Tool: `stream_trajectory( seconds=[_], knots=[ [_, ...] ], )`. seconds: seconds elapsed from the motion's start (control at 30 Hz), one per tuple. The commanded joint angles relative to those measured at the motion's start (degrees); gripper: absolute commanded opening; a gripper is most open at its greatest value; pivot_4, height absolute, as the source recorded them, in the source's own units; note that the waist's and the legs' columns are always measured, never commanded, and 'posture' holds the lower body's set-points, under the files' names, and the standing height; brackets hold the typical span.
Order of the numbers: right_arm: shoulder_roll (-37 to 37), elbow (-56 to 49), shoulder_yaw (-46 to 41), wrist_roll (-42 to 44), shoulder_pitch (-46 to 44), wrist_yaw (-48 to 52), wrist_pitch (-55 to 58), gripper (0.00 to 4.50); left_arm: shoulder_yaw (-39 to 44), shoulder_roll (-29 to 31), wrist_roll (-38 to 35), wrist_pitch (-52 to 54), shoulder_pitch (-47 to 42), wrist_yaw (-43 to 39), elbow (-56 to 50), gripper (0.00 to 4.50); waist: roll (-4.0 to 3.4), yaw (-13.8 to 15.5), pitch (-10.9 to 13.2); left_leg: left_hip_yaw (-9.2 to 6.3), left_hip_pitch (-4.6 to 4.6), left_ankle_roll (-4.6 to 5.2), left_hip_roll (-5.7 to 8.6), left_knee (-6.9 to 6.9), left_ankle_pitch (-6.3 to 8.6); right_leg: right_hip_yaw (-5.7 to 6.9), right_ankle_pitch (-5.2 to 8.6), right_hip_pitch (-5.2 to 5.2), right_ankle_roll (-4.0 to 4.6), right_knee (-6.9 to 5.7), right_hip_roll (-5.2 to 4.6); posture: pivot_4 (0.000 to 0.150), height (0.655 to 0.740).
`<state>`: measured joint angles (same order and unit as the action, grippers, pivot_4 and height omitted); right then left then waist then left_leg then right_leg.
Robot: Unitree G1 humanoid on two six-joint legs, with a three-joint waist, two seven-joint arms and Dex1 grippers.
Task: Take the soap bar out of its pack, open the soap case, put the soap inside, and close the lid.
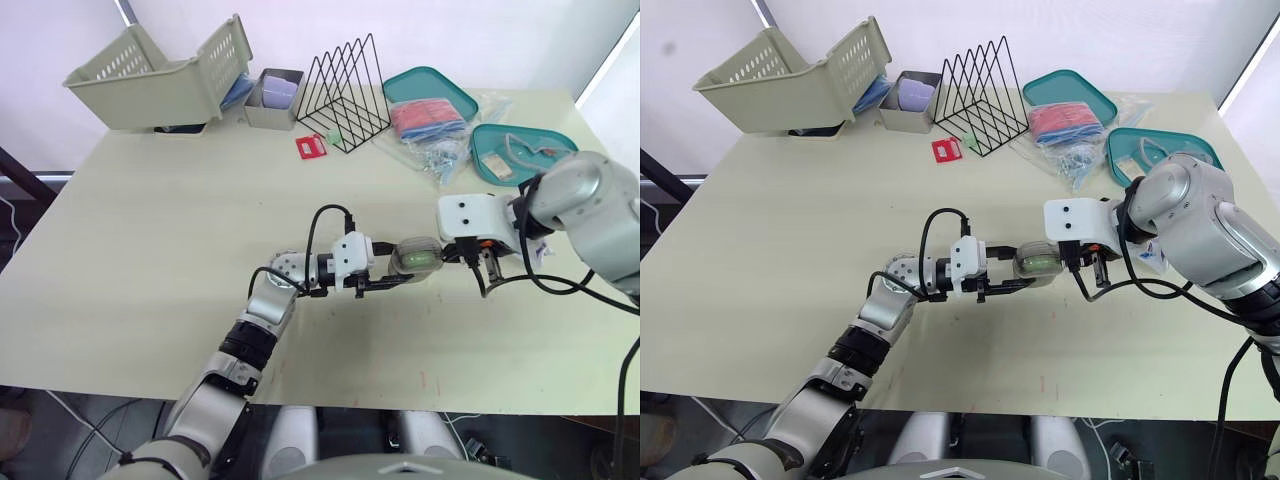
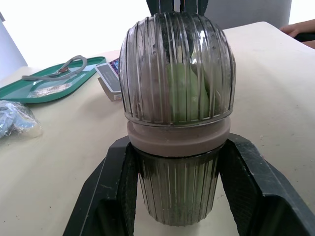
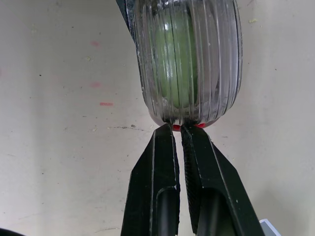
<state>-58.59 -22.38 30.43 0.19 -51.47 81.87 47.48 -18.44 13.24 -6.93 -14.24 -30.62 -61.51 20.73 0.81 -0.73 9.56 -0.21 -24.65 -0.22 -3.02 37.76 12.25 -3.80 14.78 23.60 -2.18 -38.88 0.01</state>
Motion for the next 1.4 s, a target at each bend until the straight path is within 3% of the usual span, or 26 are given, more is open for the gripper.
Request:
stream_trajectory(
  seconds=[0.03, 0.27, 0.53, 0.77, 1.4],
  knots=[
    [-2.4, -1.0, -2.1, -0.6, 1.4, -0.1, -1.9, 0.24, -1.5, 0.5, 1.2, 1.4, 0.9, -0.9, 0.4, 1.85, 0.0, 0.0, 0.0, 0.0, 0.0, 0.0, 0.0, 0.0, 0.0, 0.0, 0.0, 0.0, 0.0, 0.01, 0.0, 0.15, 0.74],
    [-5.4, 3.0, -5.2, -0.8, 2.1, 0.7, -7.8, 0.24, -1.5, 0.7, 1.3, 1.7, 1.0, -1.0, 0.4, 1.85, 0.0, -0.1, 0.0, 0.03, 0.03, 0.0, 0.0, 0.0, 0.0, -0.02, 0.02, -0.01, -0.03, -0.01, 0.0, 0.15, 0.74],
    [-3.2, 0.1, -23.0, 16.7, 5.3, 3.7, -11.8, 0.24, -1.2, 1.3, 0.5, 1.8, 1.5, -2.0, 0.1, 1.85, 0.01, 0.1, 0.0, -0.02, -0.01, 0.0, 0.0, -0.01, 0.0, 0.02, -0.01, -0.03, 0.01, 0.03, 0.01, 0.15, 0.74],
    [5.7, -1.3, -30.2, 24.6, 11.9, -6.1, -10.9, 0.24, -1.4, 2.0, 0.5, 2.0, 1.8, -2.2, -0.9, 1.85, 0.02, -0.1, 0.0, -0.03, 0.06, 0.0, -0.02, -0.01, 0.0, -0.01, -0.01, -0.05, 0.0, -0.05, 0.07, 0.15, 0.74],
    [16.1, 0.6, -31.1, 31.2, 22.7, -15.9, -15.1, 0.24, -0.9, 4.1, 0.3, 3.3, 1.8, -2.0, -2.7, 1.85, 0.01, -0.3, 0.0, -0.04, 0.05, 0.0, -0.03, -0.01, 0.0, -0.04, -0.01, -0.05, -0.01, -0.04, 0.11, 0.15, 0.74]
  ],
)
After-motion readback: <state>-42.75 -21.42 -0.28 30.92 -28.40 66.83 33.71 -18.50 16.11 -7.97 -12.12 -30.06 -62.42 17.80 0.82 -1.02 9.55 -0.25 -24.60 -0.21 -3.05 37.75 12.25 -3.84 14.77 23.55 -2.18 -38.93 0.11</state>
